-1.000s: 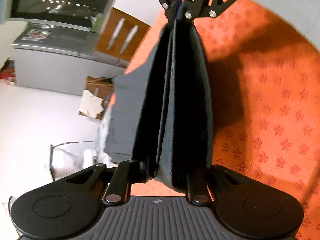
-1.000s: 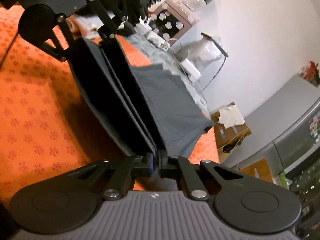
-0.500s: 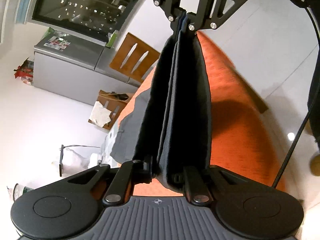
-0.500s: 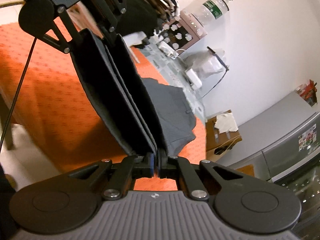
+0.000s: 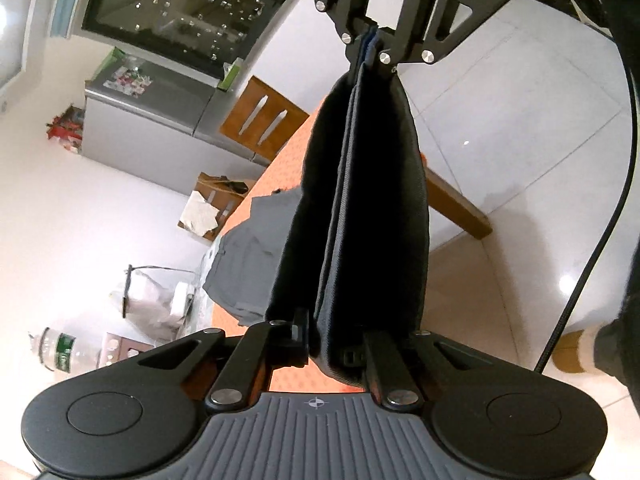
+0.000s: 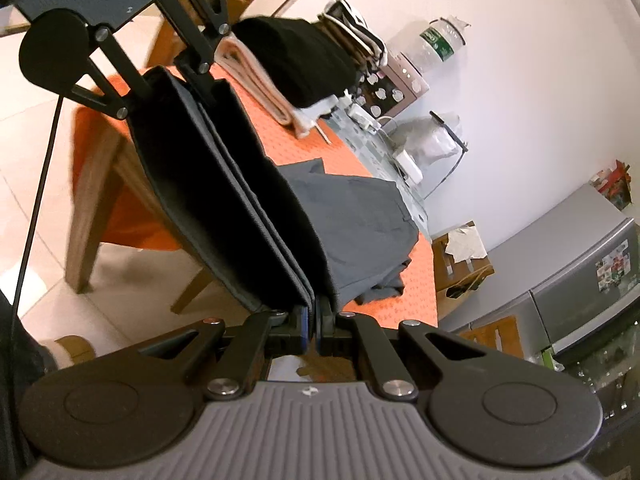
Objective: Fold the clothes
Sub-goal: 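Lift the grey trousers high with both tools, letting them hang open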
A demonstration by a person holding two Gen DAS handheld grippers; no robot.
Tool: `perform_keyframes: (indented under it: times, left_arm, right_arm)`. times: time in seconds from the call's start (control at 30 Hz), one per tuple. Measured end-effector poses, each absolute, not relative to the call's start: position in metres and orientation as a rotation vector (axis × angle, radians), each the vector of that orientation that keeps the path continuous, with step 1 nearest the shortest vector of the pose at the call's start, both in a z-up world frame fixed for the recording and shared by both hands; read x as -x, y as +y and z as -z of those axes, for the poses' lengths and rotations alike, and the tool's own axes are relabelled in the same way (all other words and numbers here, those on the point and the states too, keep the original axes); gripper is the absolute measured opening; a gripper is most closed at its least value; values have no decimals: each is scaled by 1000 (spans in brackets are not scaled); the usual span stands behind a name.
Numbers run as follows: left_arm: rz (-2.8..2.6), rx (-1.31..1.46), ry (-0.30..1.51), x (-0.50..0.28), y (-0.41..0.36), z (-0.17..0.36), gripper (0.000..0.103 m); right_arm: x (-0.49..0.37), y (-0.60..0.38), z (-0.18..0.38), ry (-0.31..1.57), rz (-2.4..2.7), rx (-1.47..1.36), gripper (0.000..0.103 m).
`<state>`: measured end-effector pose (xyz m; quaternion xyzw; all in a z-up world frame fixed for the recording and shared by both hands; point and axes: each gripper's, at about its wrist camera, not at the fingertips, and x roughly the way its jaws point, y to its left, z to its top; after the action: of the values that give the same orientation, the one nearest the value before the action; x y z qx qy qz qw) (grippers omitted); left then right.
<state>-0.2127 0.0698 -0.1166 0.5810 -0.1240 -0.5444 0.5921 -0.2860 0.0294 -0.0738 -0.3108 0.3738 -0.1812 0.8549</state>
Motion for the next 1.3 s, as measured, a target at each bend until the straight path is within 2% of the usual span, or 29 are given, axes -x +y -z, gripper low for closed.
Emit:
perform_keyframes:
  times: [0.27, 0.53, 0.93, 1.3]
  left_arm:
    - [1248, -1353, -281, 291, 156, 113, 9]
    - [1192, -1352, -292, 320, 190, 104, 9]
    - [1129, -1298, -379, 314, 185, 85, 9]
    - [1056, -1203, -485, 253, 113, 44, 11]
  right_arm:
    - [368, 126, 68, 770, 374, 641, 3]
    - [409, 174, 58, 744, 384, 630, 3]
    - [401, 162, 43, 709, 436, 663, 3]
    - [363, 88, 1, 617, 498, 746, 3]
